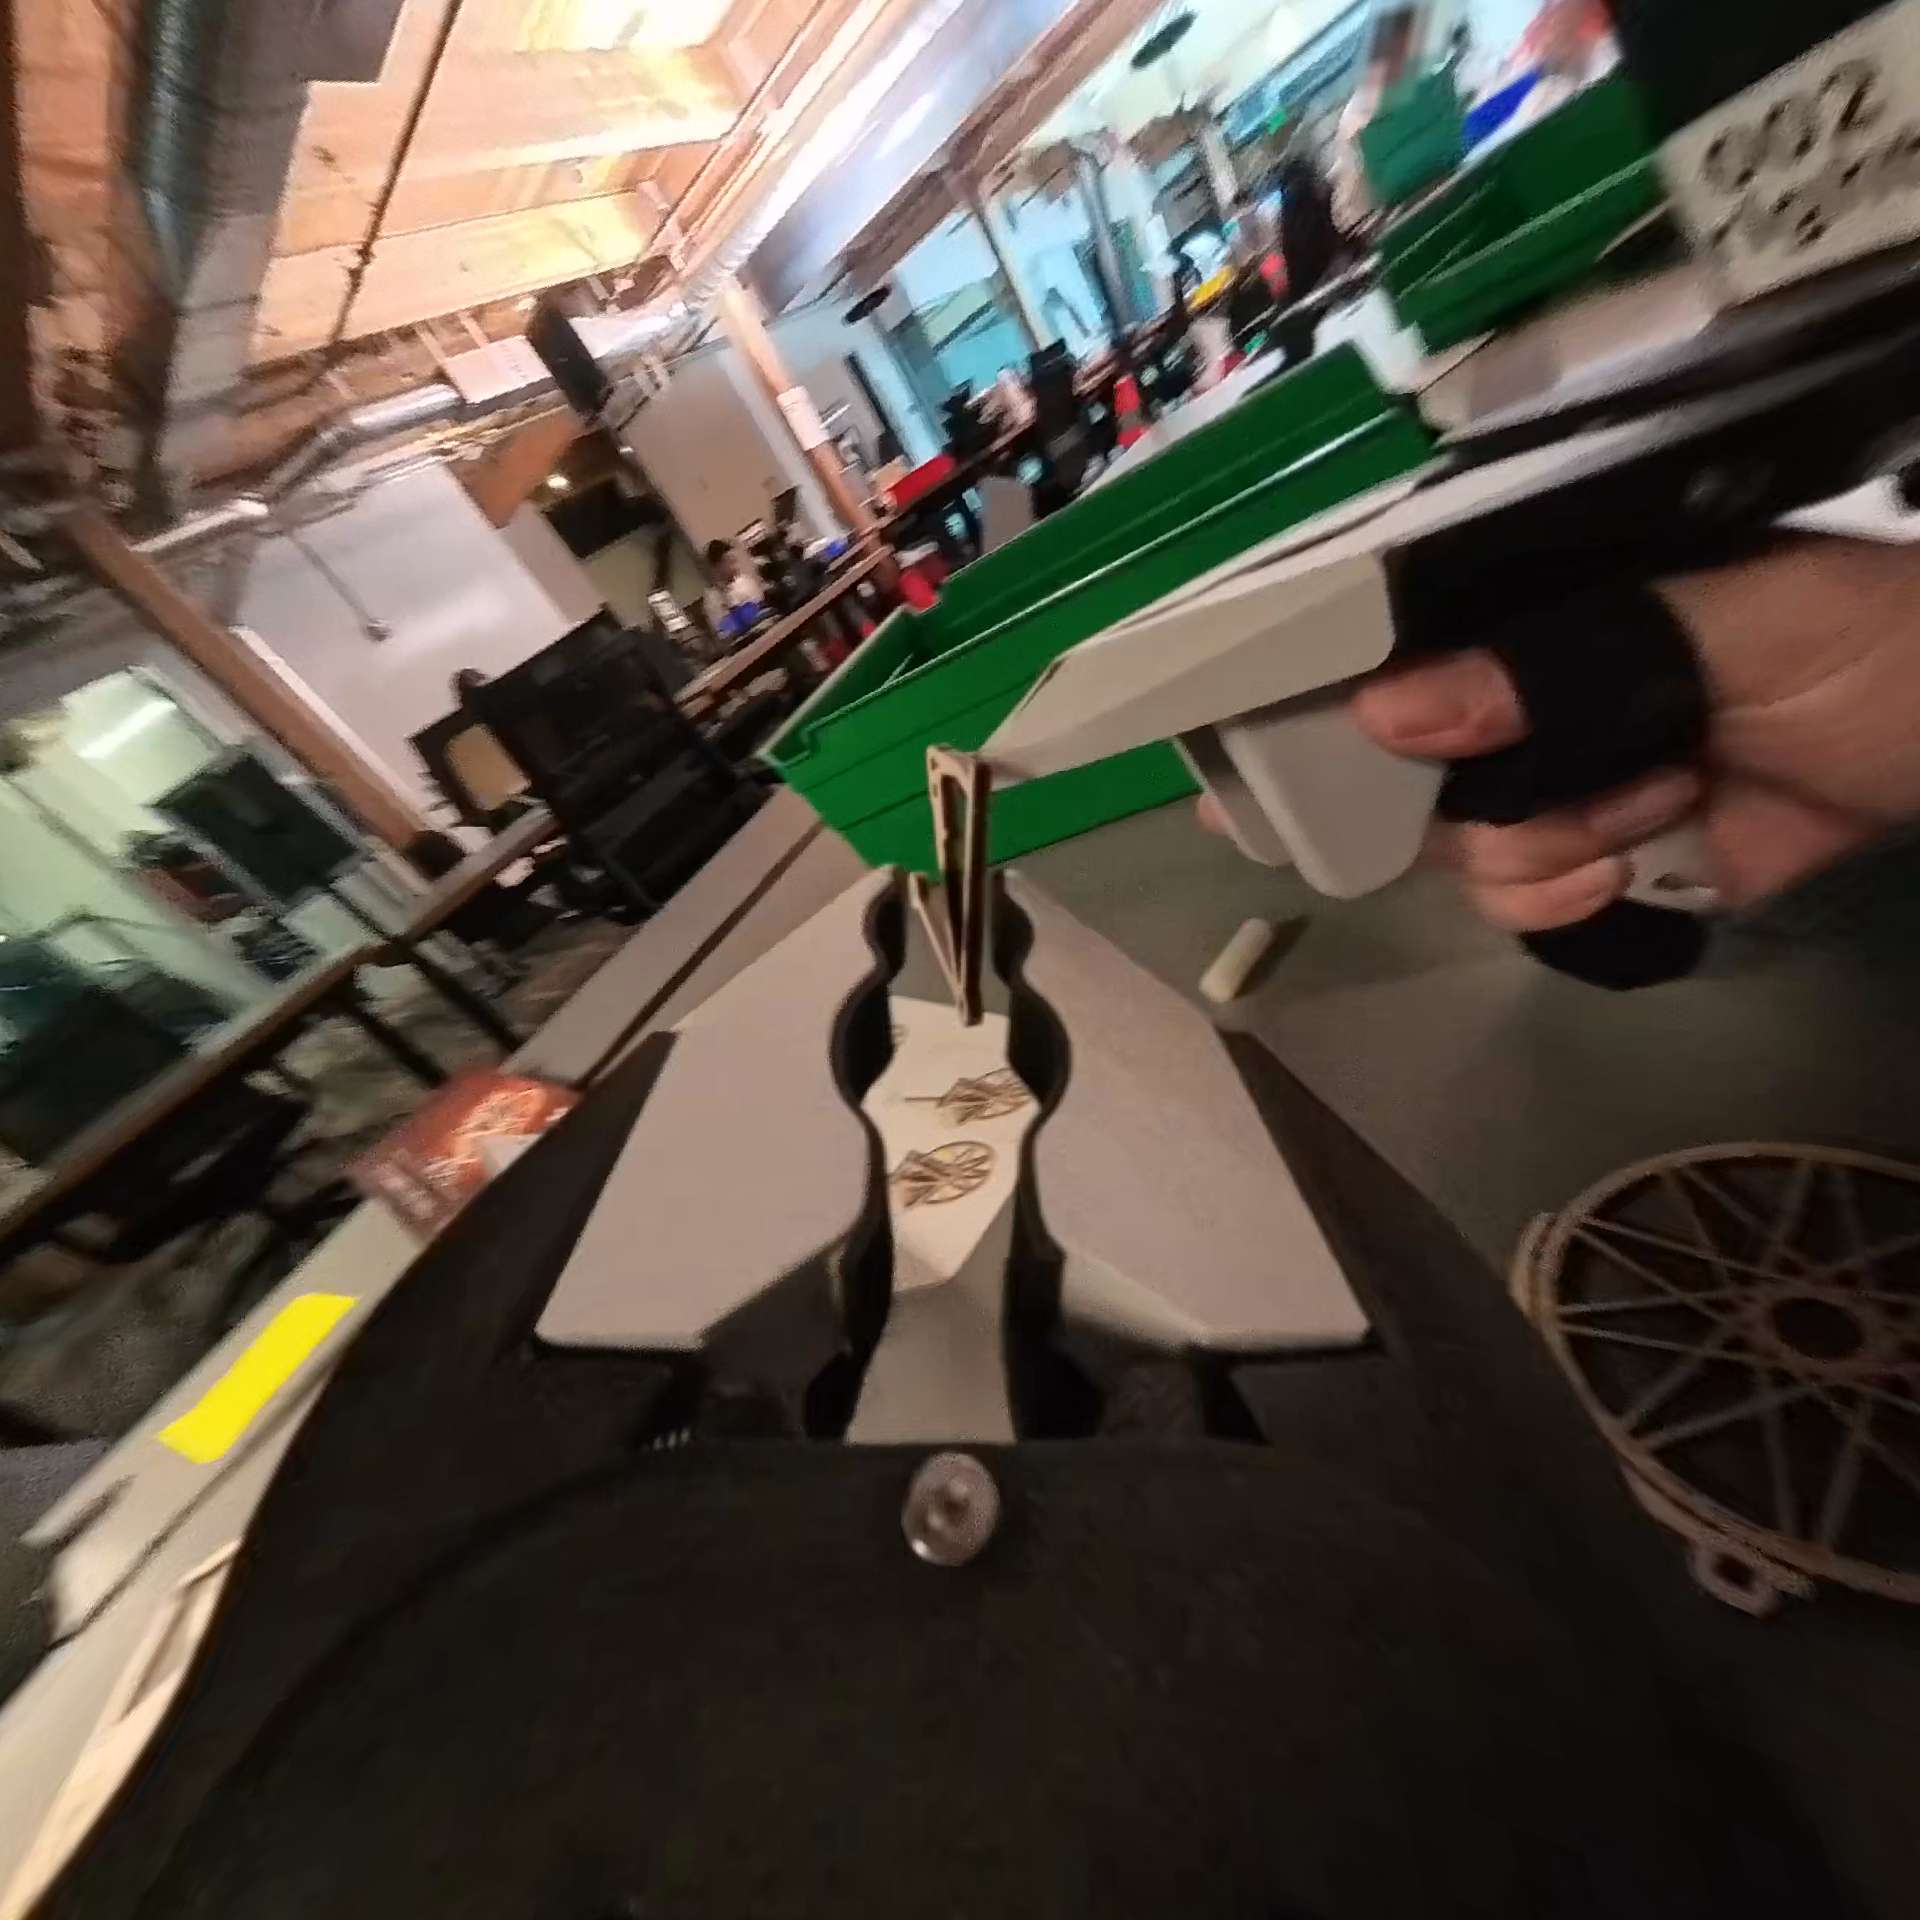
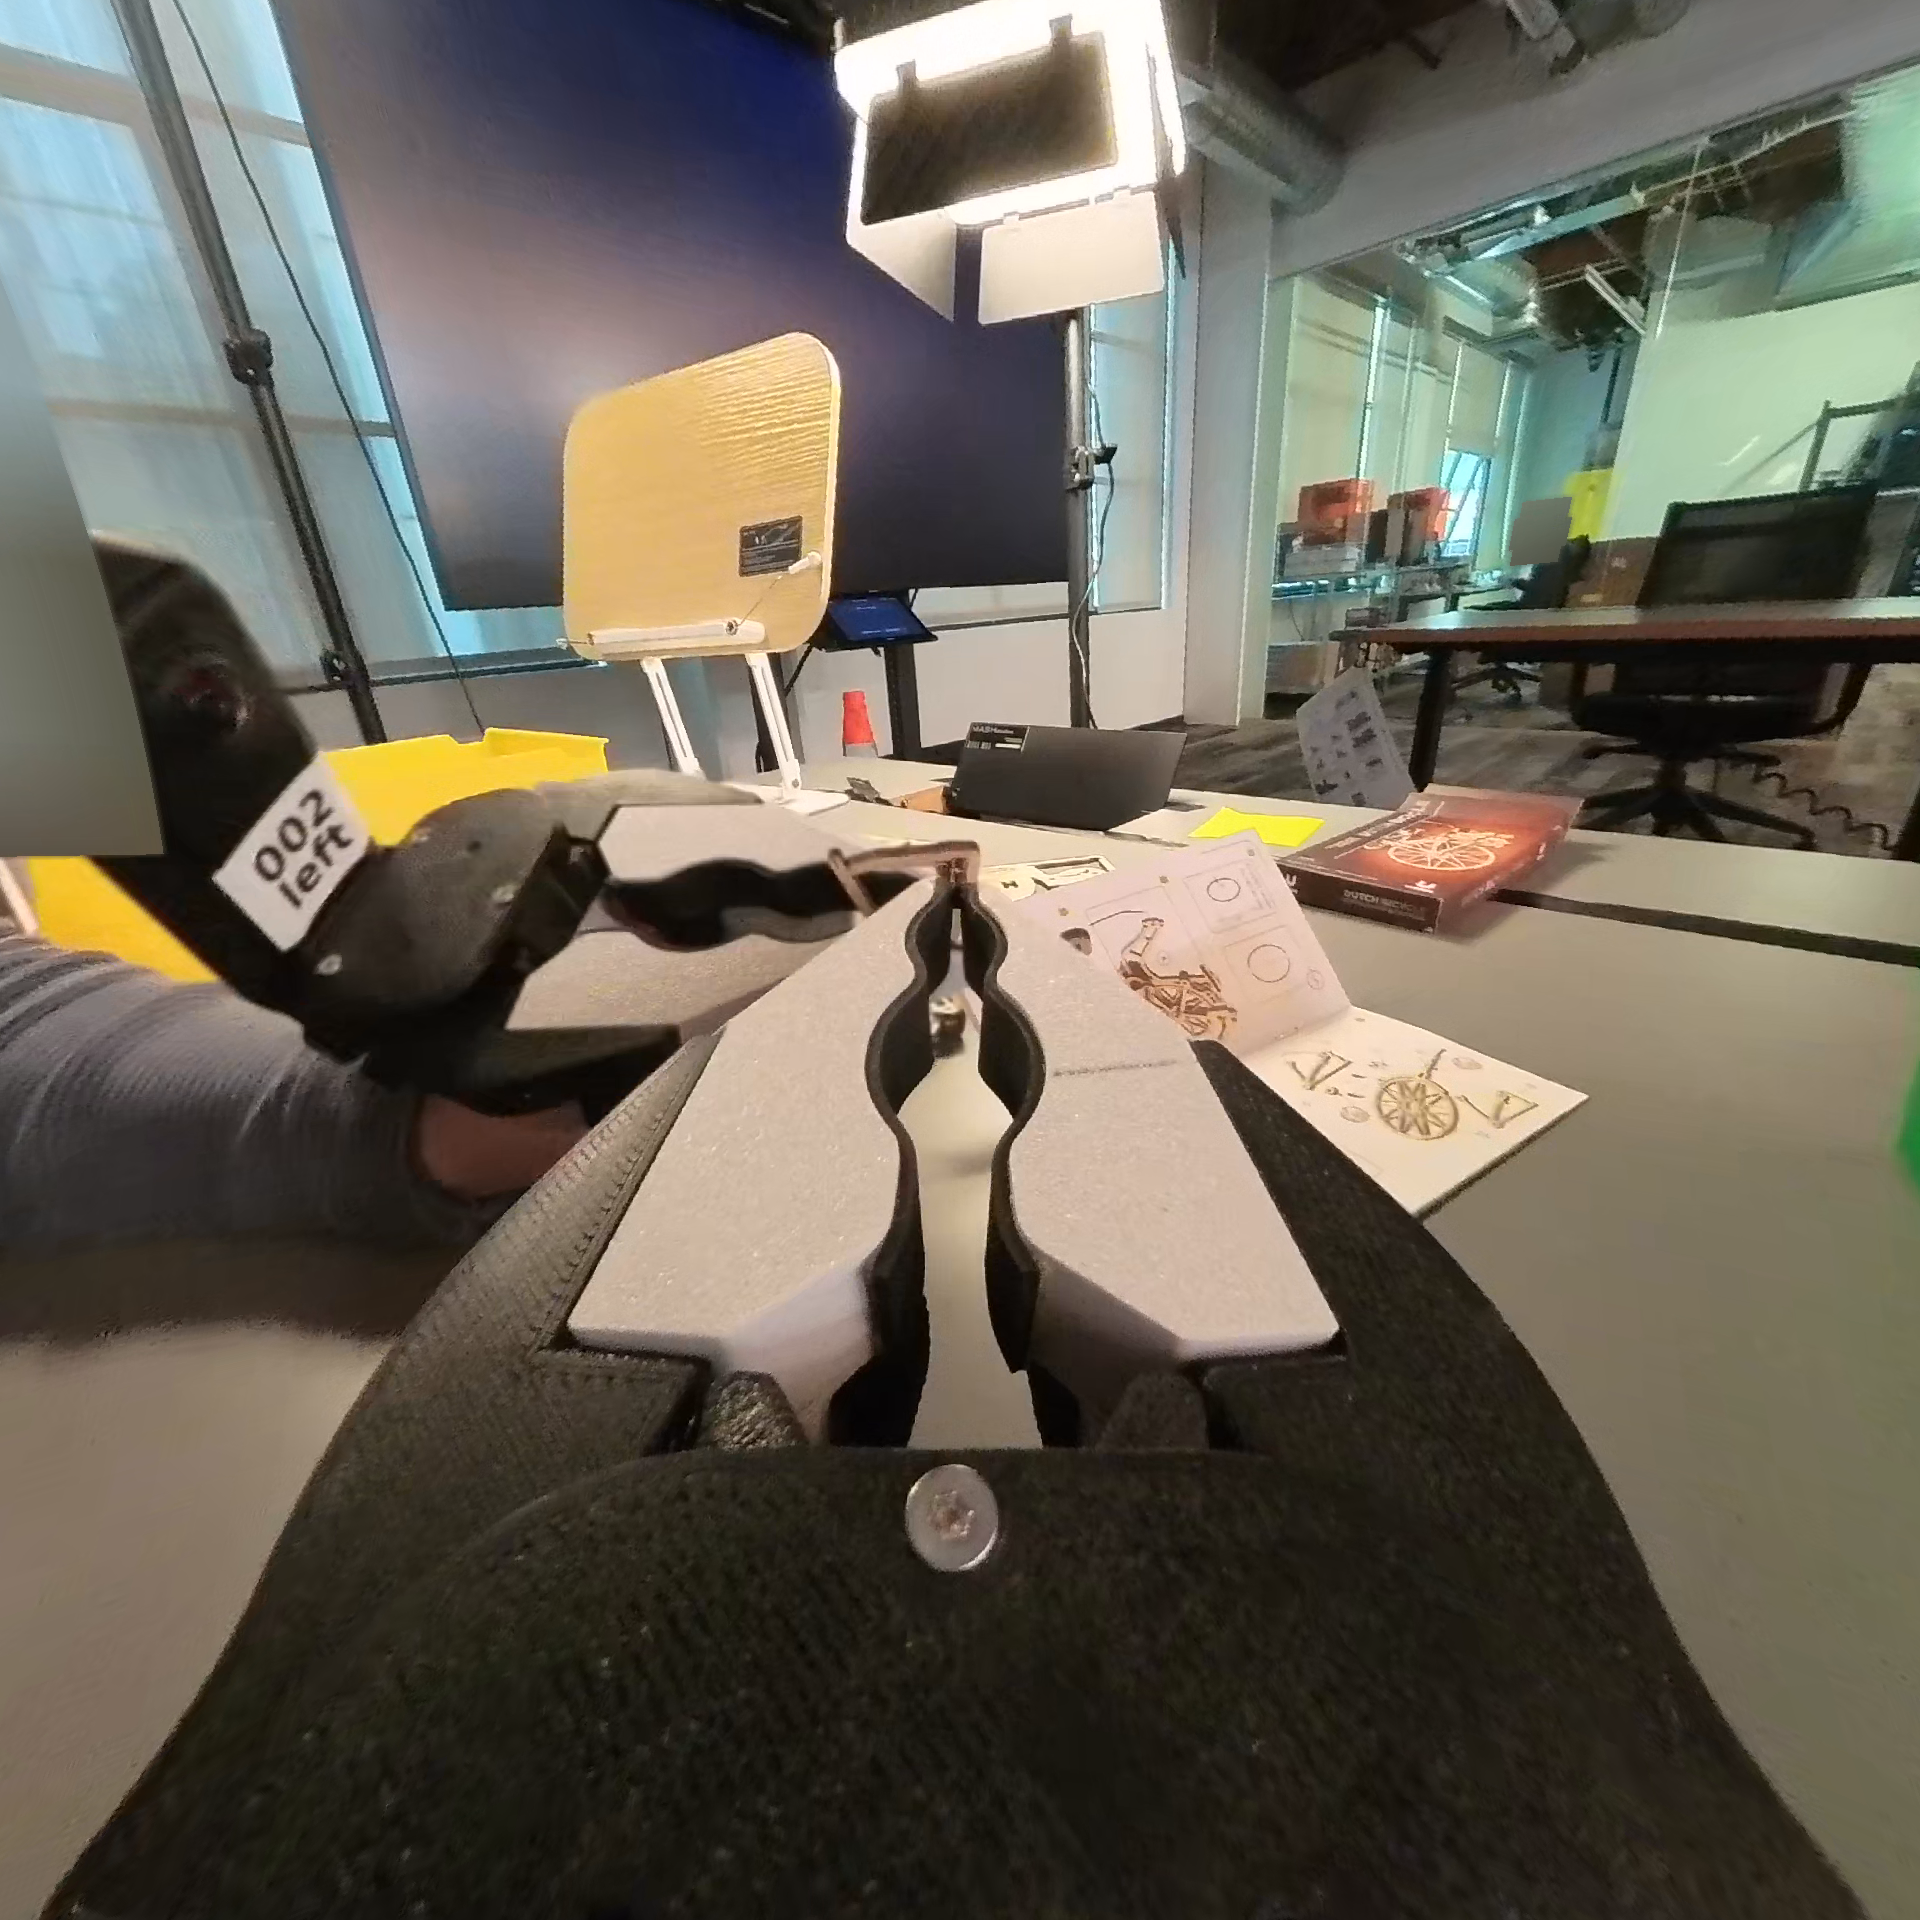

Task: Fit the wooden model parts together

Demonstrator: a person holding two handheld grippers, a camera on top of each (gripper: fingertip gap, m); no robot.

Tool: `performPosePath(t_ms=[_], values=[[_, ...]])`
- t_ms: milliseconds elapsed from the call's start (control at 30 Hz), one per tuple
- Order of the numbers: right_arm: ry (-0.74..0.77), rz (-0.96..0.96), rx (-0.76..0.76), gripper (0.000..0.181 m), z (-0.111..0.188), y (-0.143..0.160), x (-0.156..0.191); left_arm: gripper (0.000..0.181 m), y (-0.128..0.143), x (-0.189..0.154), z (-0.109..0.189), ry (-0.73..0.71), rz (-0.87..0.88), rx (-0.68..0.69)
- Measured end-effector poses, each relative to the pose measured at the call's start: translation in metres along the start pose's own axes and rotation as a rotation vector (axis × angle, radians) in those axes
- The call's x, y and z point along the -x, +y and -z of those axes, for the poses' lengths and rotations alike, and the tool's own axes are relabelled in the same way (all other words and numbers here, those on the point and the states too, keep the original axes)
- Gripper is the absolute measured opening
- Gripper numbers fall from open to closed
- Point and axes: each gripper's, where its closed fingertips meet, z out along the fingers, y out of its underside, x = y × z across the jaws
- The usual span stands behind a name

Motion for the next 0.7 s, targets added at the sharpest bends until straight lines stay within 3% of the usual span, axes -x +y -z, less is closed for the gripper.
performPosePath(t_ms=[100, 433, 700], values=[[0.0, 0.004, 0.001, 0.0, -0.001, 0.0, 0.001, 0.002, 0.001, 0.003, 0.0, -0.054, -0.077, 0.016], [0.052, -0.05, 0.064, 0.0, -0.001, 0.008, -0.008, 0.002, 0.01, -0.009, -0.004, 0.064, 0.003, 0.079], [0.063, -0.044, 0.122, 0.0, 0.0, 0.015, -0.009, 0.002, 0.018, -0.008, -0.007, 0.031, -0.1, 0.106]])
